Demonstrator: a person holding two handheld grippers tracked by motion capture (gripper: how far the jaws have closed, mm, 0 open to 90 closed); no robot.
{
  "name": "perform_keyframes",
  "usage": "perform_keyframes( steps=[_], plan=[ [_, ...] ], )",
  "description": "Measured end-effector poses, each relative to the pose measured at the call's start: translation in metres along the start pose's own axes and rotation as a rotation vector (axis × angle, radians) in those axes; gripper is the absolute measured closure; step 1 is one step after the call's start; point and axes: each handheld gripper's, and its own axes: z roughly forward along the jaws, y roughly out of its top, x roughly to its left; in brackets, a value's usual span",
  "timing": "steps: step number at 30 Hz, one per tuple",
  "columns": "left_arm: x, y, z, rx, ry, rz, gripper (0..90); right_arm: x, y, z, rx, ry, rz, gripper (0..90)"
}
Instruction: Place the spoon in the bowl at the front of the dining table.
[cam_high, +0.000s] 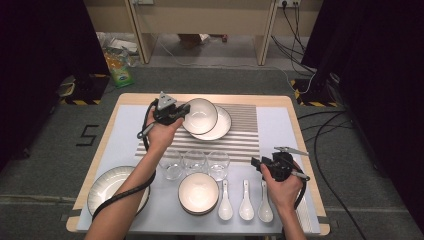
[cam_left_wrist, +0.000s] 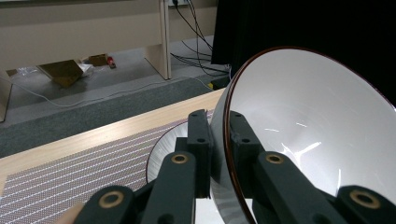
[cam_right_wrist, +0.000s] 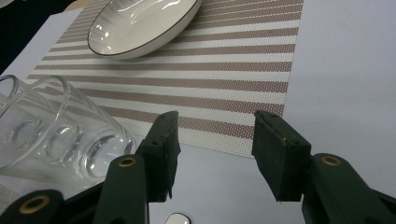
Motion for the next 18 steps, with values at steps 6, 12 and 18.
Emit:
perform_keyframes(
  steps=[6, 12, 18],
  plan=[
    [0.0012, 0.0001, 0.0033, 0.007, 0.002, -0.002, 81.2, 0.0001, 0.0, 0.0002, 0.0, 0.0, -0.001, 51.0],
    [0.0024, 0.0009, 0.0068, 0.011, 0.003, -0.003, 81.2, -0.0002, -0.0001, 0.0004, -0.001, 0.0, 0.0, 51.0],
    [0.0033, 0.0021, 0.0085, 0.013, 0.007, -0.006, 81.2, -0.0004, 0.0, 0.0002, 0.0, 0.001, 0.001, 51.0]
  ],
)
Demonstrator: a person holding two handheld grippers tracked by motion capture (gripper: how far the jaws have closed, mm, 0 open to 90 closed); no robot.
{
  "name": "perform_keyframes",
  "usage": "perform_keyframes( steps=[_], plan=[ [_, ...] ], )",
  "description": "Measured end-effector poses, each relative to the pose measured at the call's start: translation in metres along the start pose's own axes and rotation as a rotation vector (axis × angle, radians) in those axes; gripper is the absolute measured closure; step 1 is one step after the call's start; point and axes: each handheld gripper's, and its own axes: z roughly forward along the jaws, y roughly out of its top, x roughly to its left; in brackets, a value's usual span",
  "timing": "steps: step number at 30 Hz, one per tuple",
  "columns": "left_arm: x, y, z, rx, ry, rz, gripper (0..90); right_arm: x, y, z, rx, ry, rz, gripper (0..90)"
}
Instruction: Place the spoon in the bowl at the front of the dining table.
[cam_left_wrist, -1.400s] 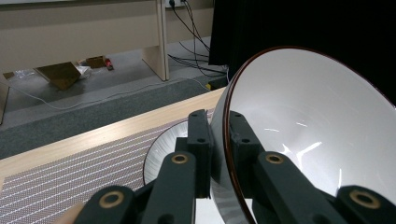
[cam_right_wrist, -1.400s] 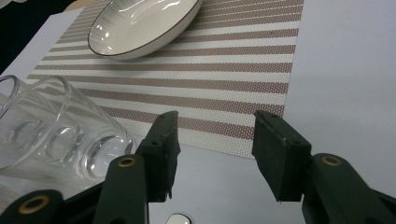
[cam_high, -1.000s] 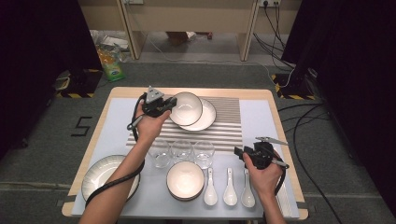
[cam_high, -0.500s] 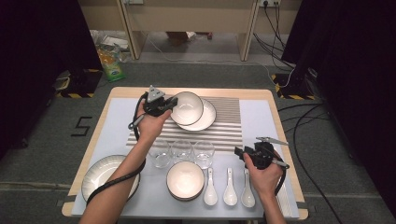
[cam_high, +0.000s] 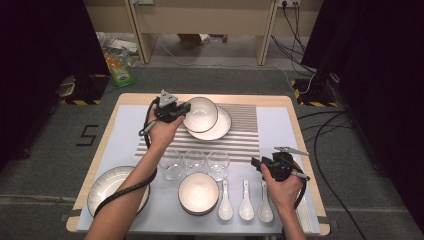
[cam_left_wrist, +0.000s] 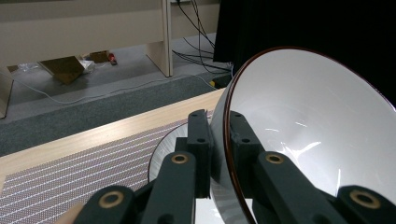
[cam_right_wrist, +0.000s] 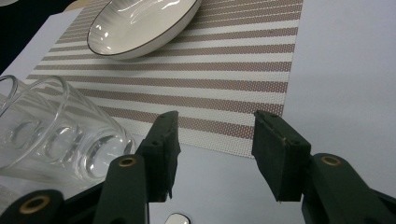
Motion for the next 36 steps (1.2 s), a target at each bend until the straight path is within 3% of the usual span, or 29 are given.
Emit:
perform_keyframes(
  steps=[36],
  plan=[
    [0.0, 0.007, 0.014, 0.013, -0.005, -0.007, 81.2, -0.001, 0.0, 0.0, -0.001, 0.009, 0.01, 51.1]
  ],
)
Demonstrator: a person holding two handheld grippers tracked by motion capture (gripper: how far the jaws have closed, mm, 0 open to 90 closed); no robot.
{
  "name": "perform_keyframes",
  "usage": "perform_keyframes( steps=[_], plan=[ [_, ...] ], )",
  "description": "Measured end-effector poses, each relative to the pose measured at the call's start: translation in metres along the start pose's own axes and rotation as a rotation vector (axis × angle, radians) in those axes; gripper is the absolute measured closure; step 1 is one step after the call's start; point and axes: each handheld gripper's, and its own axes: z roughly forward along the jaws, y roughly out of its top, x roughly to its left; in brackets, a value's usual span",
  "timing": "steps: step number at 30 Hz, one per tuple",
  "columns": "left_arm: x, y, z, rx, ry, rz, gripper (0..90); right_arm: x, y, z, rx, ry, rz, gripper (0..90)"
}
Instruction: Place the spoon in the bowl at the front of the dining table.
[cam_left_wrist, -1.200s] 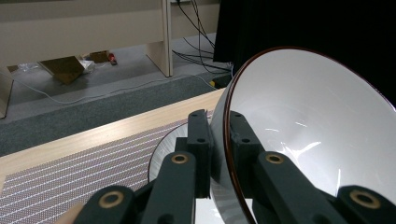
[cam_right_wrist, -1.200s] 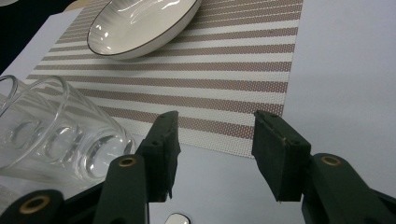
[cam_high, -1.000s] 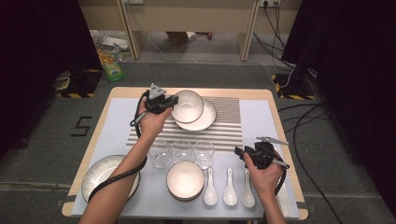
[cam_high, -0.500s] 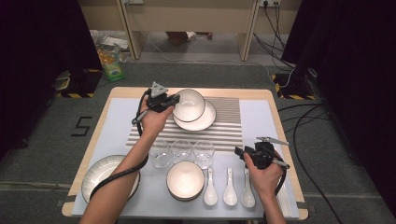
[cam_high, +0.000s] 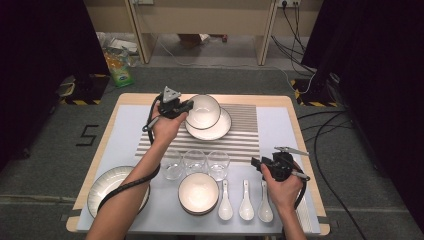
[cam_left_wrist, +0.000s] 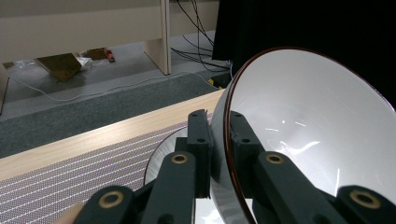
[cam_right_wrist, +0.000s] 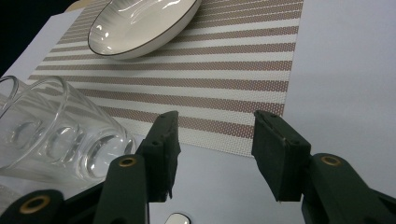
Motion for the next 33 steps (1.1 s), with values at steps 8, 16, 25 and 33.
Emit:
perform_keyframes(
  steps=[8, 16, 25, 33],
  plan=[
    [-0.001, 0.001, 0.003, 0.004, 0.003, 0.002, 81.2, -0.001, 0.0, 0.001, 0.003, -0.004, -0.002, 51.1],
    [0.0, 0.001, 0.006, 0.008, 0.002, -0.004, 81.2, -0.001, 0.0, 0.001, 0.001, -0.004, -0.002, 51.1],
    [0.001, 0.001, 0.009, 0.013, 0.009, -0.001, 81.1, -0.003, 0.0, 0.001, 0.0, -0.004, -0.01, 51.1],
    [0.001, 0.001, 0.011, 0.017, 0.013, -0.003, 81.1, -0.002, 0.0, 0.001, 0.001, -0.004, -0.011, 51.1]
  ],
)
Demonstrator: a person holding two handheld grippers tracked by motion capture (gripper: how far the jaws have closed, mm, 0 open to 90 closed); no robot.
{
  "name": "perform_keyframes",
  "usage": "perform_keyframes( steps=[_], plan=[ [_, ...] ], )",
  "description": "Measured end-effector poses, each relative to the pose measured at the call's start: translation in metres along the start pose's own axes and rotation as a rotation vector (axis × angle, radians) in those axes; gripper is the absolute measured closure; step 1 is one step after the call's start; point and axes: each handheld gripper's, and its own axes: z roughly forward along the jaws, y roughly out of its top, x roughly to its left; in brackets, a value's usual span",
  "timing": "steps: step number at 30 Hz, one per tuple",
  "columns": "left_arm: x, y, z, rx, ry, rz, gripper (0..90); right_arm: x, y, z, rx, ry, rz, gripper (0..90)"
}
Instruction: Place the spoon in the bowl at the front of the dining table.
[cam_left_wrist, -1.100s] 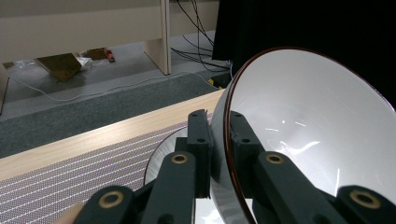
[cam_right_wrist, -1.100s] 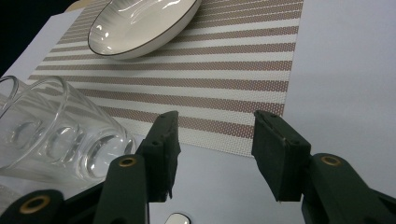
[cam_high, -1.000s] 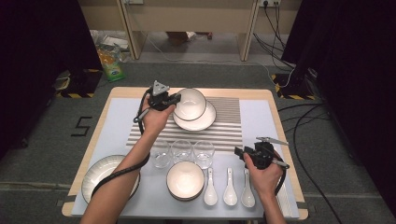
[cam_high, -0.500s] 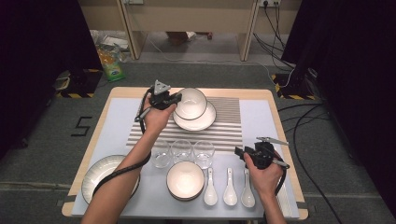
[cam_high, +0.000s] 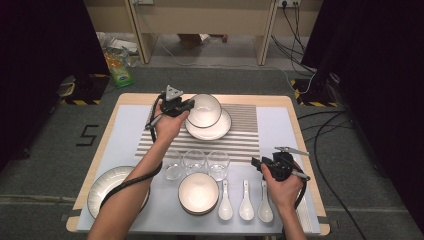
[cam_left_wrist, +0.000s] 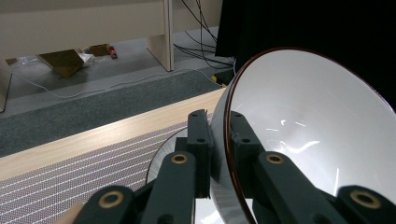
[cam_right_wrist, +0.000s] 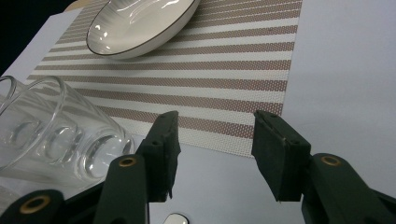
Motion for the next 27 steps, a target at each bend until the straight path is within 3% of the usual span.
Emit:
perform_keyframes(
  steps=[27],
  plan=[
    [0.001, -0.006, 0.015, 0.036, 0.011, -0.011, 81.0, -0.001, 0.0, -0.001, -0.004, -0.002, 0.004, 51.1]
  ],
)
